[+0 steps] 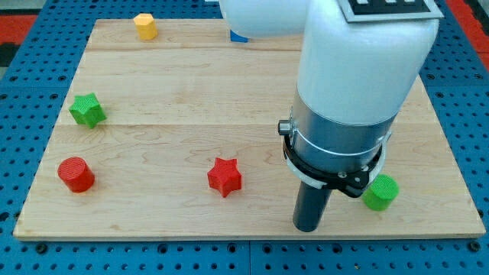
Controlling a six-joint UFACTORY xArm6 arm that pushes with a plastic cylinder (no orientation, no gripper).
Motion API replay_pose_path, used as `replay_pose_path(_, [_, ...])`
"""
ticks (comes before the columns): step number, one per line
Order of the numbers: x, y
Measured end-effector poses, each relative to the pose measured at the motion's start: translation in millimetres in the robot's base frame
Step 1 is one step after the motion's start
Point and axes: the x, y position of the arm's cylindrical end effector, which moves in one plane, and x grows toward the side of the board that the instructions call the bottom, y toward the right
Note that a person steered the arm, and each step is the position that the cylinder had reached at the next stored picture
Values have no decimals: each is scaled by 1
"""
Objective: Push the red star a bit upwards
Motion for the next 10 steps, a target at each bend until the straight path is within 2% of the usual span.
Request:
replay_pose_path(1, [-30, 7])
replay_pose_path(2, [-100, 13])
replay_pose_path(3, [-155, -23])
replay_pose_path(4, [-170, -50])
replay_pose_path(6, [-96, -45])
replay_pose_path(8, [-60, -38])
replay_pose_path(9, [-36, -82])
replay_pose_path(10, [-48, -151])
